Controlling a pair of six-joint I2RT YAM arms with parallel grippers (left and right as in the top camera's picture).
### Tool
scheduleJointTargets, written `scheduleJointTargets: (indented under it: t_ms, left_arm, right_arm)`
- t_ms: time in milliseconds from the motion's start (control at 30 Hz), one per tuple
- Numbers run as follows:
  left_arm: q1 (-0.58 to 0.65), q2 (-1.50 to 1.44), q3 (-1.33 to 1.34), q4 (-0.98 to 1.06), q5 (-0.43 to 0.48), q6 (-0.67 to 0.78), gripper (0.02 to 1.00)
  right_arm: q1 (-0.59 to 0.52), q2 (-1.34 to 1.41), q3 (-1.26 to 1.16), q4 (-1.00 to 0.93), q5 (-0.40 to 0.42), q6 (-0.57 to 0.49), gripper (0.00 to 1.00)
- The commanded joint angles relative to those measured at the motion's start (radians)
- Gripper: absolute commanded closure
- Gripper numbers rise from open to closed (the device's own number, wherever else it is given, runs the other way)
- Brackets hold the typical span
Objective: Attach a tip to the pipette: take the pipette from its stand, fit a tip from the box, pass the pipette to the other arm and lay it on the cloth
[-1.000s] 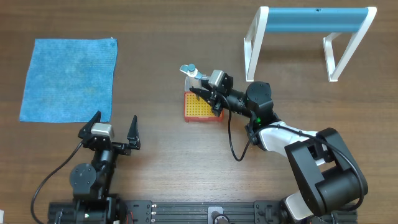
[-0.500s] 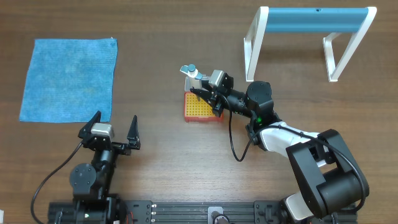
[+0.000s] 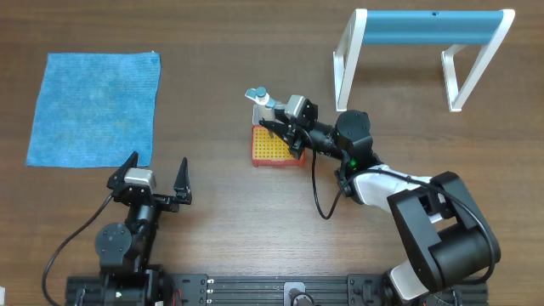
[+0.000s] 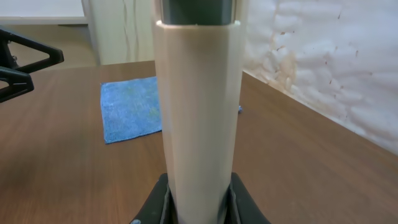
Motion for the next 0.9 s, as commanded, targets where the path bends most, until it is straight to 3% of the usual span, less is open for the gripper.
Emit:
scheduleJointTargets:
  t_ms: [33, 433, 567, 700, 800, 900]
  left_arm:
    - [-0.005, -0.004, -0.002, -0.005, 0.011, 0.009, 0.023]
    - [-0.005, -0.004, -0.002, -0.005, 0.011, 0.009, 0.02]
    - [-0.005, -0.004, -0.002, -0.005, 0.011, 0.009, 0.02]
    - [-0.005, -0.004, -0.002, -0.005, 0.011, 0.009, 0.023]
    - [-0.005, -0.004, -0.002, -0.005, 0.011, 0.009, 0.023]
    - [-0.005, -0.004, -0.002, -0.005, 0.011, 0.009, 0.023]
  right_arm:
    - [-0.005, 0.046, -0.009, -0.024, 0.006, -0.01, 0.923]
    - [-0.005, -0.179, 0.031, -0.06, 0.006, 0.021, 0.923]
    - [-0.005, -0.321, 0.175, -0.253, 0.006, 0.024, 0.923]
    - [-0.015, -0.447, 0.262, -0.398, 0.004, 0.163, 0.923]
    - [-0.017, -0.475, 0.262, -0.507, -0.11, 0.22, 0.923]
    - [-0.016, -0.475, 0.262, -0.642, -0.127, 0.231, 0.923]
